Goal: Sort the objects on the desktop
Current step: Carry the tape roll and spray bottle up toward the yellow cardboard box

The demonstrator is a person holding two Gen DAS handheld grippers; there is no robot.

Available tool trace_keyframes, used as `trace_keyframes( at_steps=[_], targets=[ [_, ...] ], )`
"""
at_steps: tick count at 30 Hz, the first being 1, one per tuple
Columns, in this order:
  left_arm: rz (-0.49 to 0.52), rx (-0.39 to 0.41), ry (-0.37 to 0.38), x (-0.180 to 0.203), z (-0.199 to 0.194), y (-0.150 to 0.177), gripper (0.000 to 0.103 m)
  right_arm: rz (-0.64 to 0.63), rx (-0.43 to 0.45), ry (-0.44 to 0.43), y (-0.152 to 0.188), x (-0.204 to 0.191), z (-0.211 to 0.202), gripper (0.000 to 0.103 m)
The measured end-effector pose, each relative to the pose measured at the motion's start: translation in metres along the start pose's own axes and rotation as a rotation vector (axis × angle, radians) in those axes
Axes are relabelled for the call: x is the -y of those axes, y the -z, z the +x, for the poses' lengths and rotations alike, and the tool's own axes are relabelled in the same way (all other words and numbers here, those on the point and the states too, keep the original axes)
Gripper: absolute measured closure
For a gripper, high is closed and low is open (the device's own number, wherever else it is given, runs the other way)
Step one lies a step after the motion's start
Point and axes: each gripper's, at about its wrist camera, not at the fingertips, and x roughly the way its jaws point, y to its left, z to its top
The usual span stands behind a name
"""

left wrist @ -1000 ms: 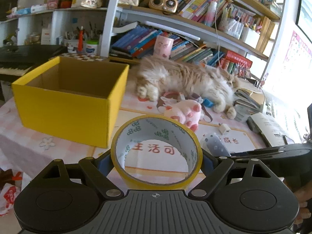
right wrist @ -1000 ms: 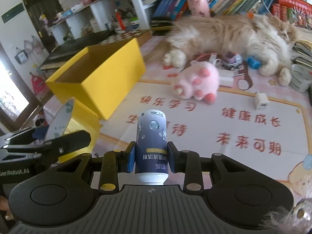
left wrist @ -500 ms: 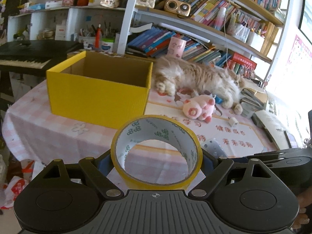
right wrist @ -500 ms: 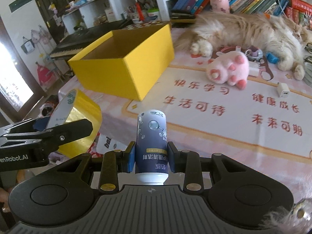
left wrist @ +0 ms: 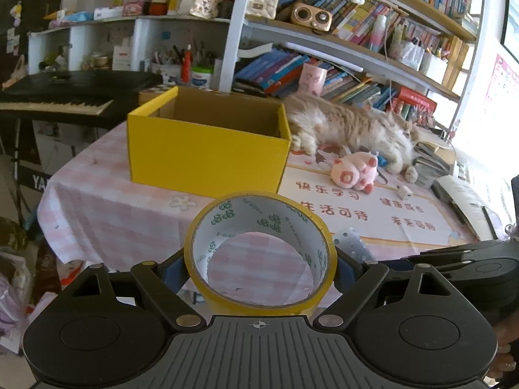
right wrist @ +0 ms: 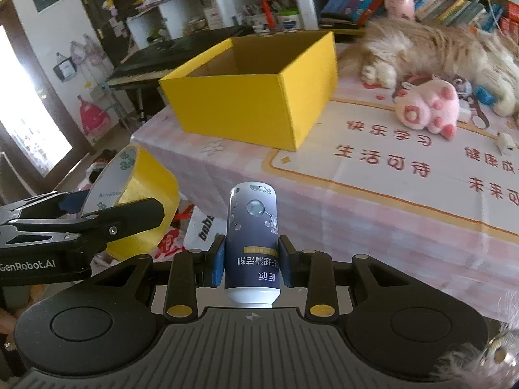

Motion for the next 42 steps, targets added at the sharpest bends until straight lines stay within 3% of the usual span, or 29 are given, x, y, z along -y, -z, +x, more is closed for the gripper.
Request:
trace_keyframes(
  at_steps=[27, 42],
  targets=[
    [0.006, 0.0, 0.006, -0.02, -0.001, -0.001, 0.014, -0.055, -0.022, 0.001, -0.004, -0.03, 0.014, 0.073],
    [-0.052, -0.002, -0.024, -0.04, 0.007, -0.009, 0.014, -0.07, -0.066, -0.012, -0.024, -0.036, 0.032, 0.073]
  ],
)
